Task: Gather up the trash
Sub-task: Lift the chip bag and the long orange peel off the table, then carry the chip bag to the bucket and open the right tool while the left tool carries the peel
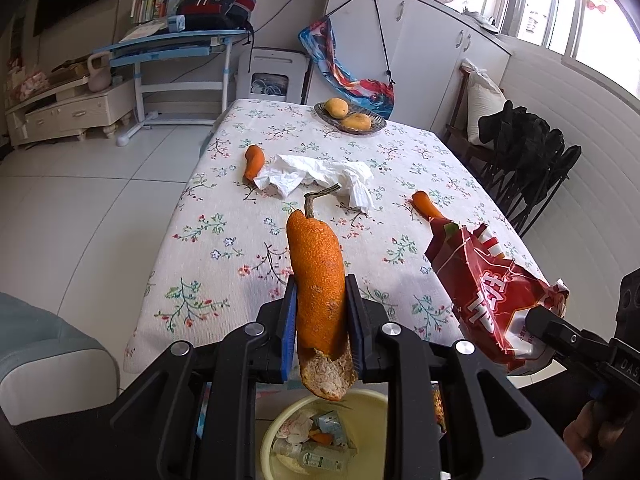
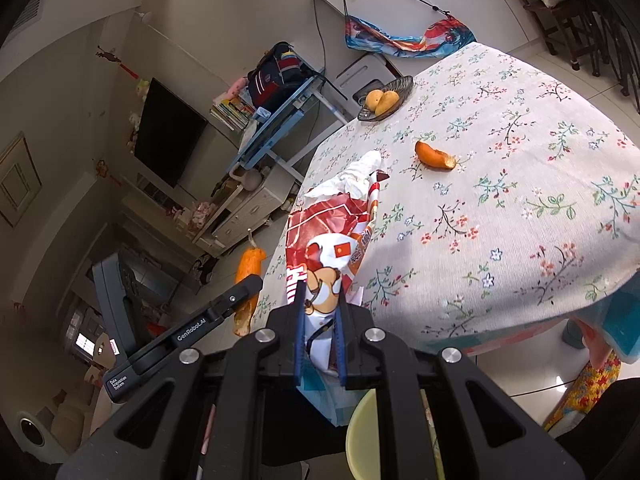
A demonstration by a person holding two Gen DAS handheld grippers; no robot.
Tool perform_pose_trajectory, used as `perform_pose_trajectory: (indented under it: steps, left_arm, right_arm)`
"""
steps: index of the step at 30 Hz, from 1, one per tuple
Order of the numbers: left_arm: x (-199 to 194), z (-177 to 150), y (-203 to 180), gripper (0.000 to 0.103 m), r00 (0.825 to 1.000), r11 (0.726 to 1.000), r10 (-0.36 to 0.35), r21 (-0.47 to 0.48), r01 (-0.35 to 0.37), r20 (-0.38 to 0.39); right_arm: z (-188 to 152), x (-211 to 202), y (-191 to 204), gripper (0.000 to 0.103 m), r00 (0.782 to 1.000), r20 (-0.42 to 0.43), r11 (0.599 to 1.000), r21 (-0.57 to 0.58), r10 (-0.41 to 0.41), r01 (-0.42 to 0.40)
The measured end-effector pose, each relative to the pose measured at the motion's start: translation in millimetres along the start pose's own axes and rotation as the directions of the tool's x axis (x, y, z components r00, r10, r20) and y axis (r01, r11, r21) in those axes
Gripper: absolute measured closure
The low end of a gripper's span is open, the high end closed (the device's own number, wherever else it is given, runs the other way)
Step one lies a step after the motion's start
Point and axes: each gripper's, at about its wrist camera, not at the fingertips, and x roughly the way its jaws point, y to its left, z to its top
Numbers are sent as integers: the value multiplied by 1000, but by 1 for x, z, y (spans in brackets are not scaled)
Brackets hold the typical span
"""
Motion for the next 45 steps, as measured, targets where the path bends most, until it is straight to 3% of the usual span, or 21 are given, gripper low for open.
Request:
perform_pose_trajectory:
  steps: [13,22,28,35,38,40,45]
  left_arm:
    - [-16,-18,-4,82,1000,1000,-9,13,9,-2]
    - [-26,-29,-7,82,1000,1000,-14,26,14,-4]
    - [-29,-32,-9,82,1000,999,-16,32,17,-6]
    - [-30,-35,-11,82,1000,999,-19,41,20,-12]
    - [-30,-36,-13,81,1000,999,-22,46,23,-18]
    - [-30,-38,-14,82,999,998,-25,52,26,-23]
    - [-29,-42,-19,81,999,997,-30,68,32,-36]
  right_arm:
    - [-22,-14,10,90,999,-35,1000,-24,5,-6]
    - [-47,-5,20,90,991,-137,998,-59,-3,-5]
    - [-65,5,23,90,971,-239,997,-82,-26,7]
    - [-87,27,14,90,921,-378,993,-95,-100,69]
    - [-95,33,9,84,900,-416,991,-94,-130,100]
    - [-97,34,4,67,894,-424,989,-81,-146,123]
    - [-91,25,5,63,911,-381,988,-66,-157,142]
